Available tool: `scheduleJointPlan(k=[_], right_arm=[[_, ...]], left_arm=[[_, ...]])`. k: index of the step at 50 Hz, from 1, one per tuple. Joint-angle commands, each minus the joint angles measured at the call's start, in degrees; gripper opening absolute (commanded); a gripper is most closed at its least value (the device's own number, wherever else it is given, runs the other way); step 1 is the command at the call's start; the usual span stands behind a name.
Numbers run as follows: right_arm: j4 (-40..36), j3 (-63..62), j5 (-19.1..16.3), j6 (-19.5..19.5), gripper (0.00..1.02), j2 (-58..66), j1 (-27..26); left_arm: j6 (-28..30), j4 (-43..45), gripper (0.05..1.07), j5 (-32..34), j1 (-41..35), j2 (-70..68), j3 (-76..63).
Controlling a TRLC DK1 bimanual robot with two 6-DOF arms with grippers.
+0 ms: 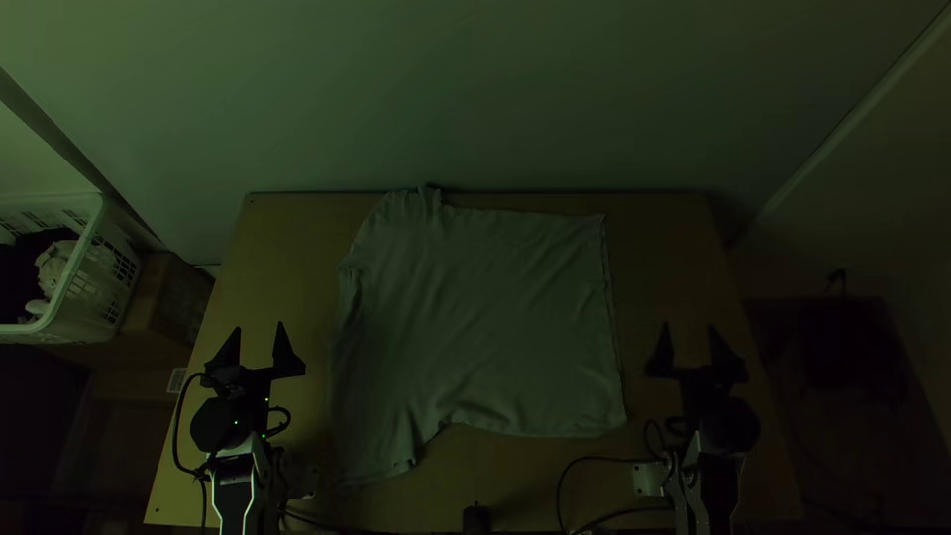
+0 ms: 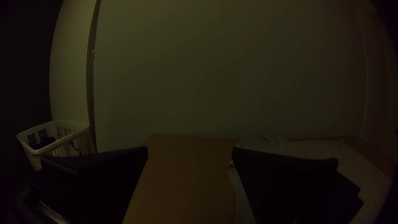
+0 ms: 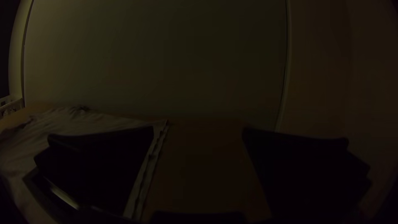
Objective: Fold the t-shirt
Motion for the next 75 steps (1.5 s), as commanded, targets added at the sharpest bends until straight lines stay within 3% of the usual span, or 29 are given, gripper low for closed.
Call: scheduleJointPlan(k=[1, 5, 23, 36, 57, 75], right_arm=[[-1.0, -0.6, 0.4, -1.4, 0.98, -0.3, 0.4], [-1.4, -0.6, 0.8, -5.0, 0.98, -0.3, 0.6], [-2.0, 5.4, 2.3, -6.7, 0.98, 0.6, 0.9], [1.5, 9.9, 2.3, -8.0, 0.98, 7.4, 0.8], [8.0, 19.4, 2.3, -7.6, 0.98, 27.7, 0.2], [8.1, 33.6, 2.3, -5.8, 0.98, 46.3, 0.2]], left_arm=[[0.0, -0.8, 1.03, 0.0, 0.5, -0.2, -1.9], [0.0, -1.5, 1.03, -0.2, 0.5, -0.2, -0.6], [0.5, -4.2, 1.03, -0.2, -0.2, 1.4, 6.2], [1.3, 0.2, 1.03, 0.0, -0.4, 11.5, 12.6], [1.3, 5.5, 1.03, 0.1, -1.3, 27.8, 23.8], [3.1, 8.7, 1.03, -0.5, -3.6, 42.3, 33.6]])
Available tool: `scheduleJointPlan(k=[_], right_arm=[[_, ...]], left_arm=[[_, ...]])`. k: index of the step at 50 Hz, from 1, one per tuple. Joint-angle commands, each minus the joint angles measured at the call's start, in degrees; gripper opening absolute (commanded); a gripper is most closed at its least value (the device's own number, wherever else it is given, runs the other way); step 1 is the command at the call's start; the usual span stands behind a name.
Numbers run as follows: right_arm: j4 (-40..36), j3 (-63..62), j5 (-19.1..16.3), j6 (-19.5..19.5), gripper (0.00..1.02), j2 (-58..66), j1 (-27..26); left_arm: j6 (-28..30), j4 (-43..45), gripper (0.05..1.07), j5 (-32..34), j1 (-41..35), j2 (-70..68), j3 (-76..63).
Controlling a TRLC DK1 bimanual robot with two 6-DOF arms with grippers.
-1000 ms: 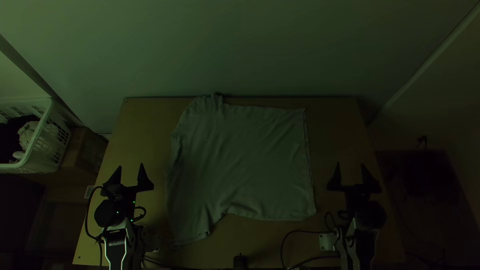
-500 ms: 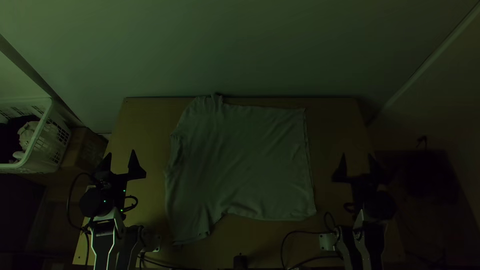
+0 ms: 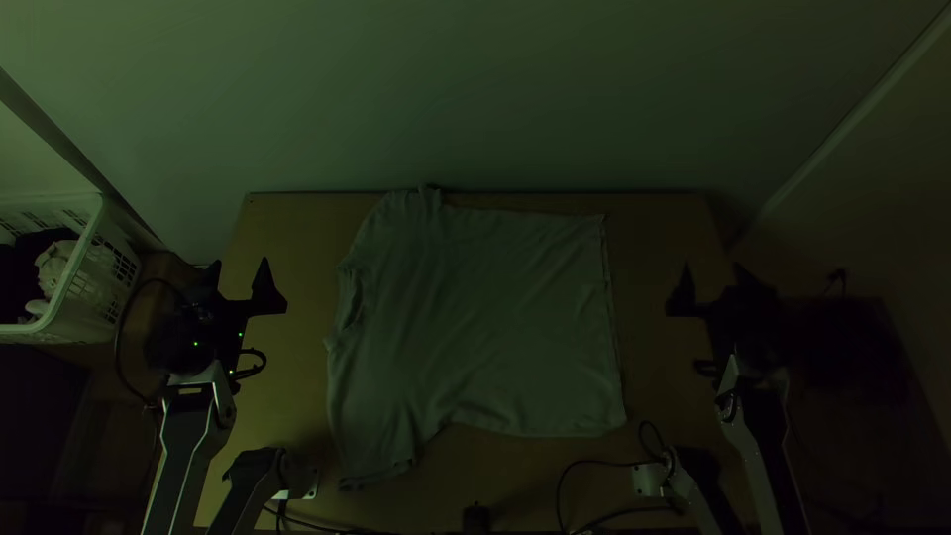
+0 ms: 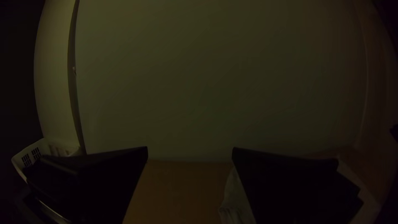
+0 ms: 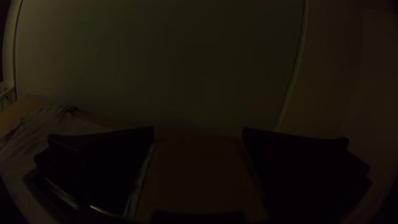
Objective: Fold the t-shirt
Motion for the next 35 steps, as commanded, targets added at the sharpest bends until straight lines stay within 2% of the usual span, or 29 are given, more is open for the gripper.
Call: scheduleJointPlan(k=[1, 8, 20, 35], right_arm=[[1.2, 4.9, 0.4, 0.9, 0.98, 4.8, -0.1], [0.9, 10.0, 0.5, 3.1, 0.98, 11.1, 0.5], [0.9, 17.2, 1.6, 3.6, 0.98, 20.1, 3.4], [1.0, 25.2, 2.4, 4.7, 0.98, 29.8, 5.1]], left_arm=[[1.1, 1.6, 1.03, -0.4, -0.7, 4.2, 4.2], [1.2, 3.2, 1.03, -0.6, -1.8, 9.7, 7.9], [1.3, 2.4, 1.03, -1.5, -3.8, 21.1, 17.8], [1.5, -8.4, 1.03, -1.6, -7.4, 37.4, 34.8]])
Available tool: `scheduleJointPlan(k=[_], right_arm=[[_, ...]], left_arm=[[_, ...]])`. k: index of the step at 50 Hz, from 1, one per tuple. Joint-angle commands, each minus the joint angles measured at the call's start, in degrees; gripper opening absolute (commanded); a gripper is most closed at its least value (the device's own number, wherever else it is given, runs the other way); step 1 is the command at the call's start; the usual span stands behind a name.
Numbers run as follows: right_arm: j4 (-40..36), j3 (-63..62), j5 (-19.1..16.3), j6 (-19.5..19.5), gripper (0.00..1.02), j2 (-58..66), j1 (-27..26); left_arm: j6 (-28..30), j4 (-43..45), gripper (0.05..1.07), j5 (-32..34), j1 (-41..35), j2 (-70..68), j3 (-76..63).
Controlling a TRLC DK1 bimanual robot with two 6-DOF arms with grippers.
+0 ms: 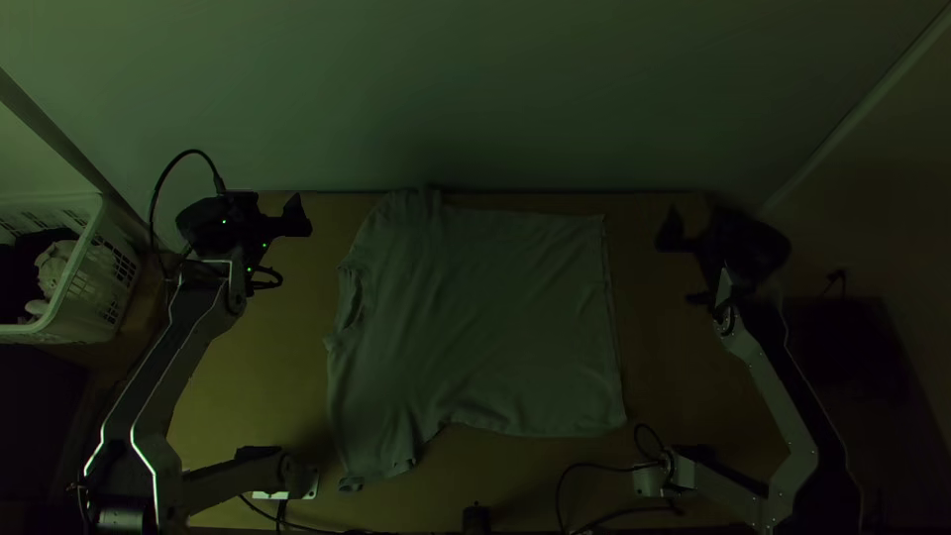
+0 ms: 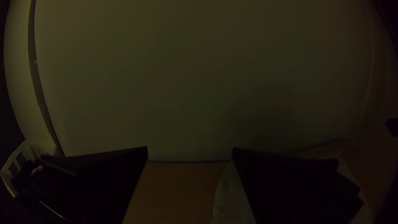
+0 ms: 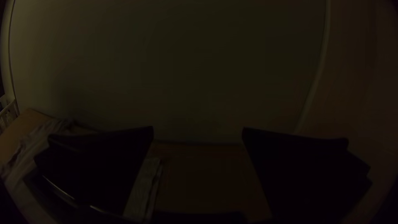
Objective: Fold the t-shirt
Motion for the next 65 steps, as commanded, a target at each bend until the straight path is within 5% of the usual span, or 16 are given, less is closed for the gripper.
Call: scheduleJointPlan(k=[1, 25, 46, 65], right_arm=[[0.6, 3.7, 0.8, 1.3, 0.98, 3.5, 0.9], [-4.6, 17.5, 1.1, 5.3, 0.98, 19.3, 4.8], [-10.5, 25.3, 1.5, 10.0, 0.98, 28.0, 7.8], [-17.7, 29.5, 1.5, 15.1, 0.98, 33.4, 10.1]], left_arm=[[0.9, -2.5, 1.03, -0.5, -1.2, 5.5, 6.6], [-1.5, -13.9, 1.03, -0.4, -5.2, 31.6, 33.9], [-5.1, -34.1, 1.01, 0.1, -5.9, 56.2, 65.2], [-5.1, -36.6, 1.01, 0.1, -6.2, 62.7, 66.4]])
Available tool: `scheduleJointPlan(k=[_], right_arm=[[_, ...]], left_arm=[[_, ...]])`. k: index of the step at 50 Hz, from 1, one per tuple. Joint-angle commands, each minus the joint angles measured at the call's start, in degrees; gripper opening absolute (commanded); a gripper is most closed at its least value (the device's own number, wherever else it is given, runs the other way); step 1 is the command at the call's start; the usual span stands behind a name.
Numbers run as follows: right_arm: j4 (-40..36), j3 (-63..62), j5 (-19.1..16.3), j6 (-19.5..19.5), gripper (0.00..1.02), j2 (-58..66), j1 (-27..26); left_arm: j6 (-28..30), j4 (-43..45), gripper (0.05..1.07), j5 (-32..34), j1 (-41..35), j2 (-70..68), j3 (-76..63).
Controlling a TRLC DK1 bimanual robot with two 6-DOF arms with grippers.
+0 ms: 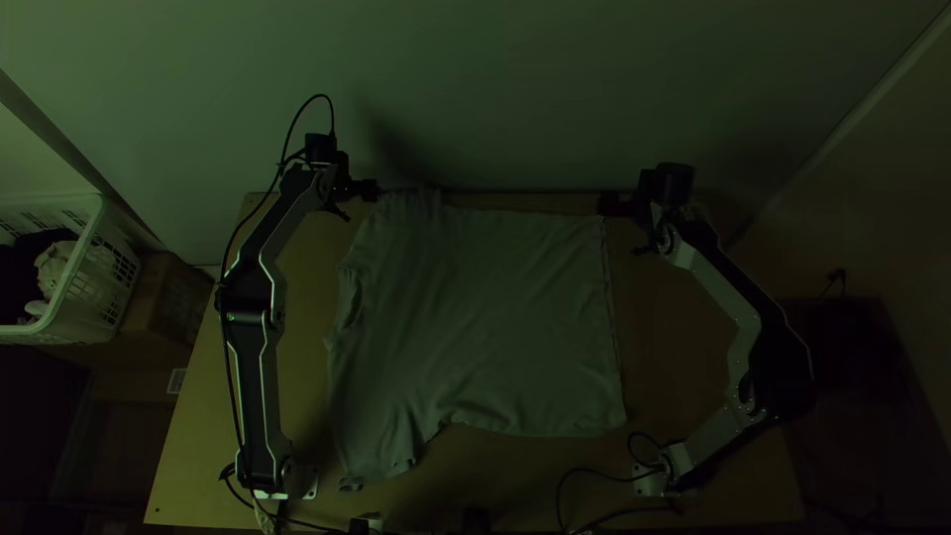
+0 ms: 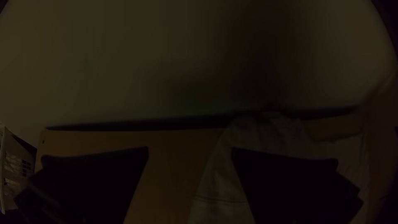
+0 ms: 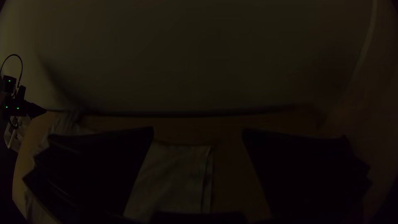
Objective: Fold the t-shirt
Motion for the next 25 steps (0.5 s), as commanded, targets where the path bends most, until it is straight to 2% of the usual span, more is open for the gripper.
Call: scheduleJointPlan(k=[1, 19, 25], right_arm=[[-2.4, 2.6, 0.5, 2.6, 0.98, 2.5, 0.9], [-3.5, 2.4, 0.5, 4.0, 0.98, 4.0, 1.6], [-3.5, 1.8, 0.5, 4.2, 0.98, 4.1, 1.6]], left_arm=[[-0.9, -1.4, 1.01, 0.3, -0.5, 2.0, 1.8], [-1.0, -0.5, 1.01, 0.3, -2.1, 5.4, 2.5], [-1.3, -0.5, 0.98, 0.3, -2.4, 6.6, 2.7]])
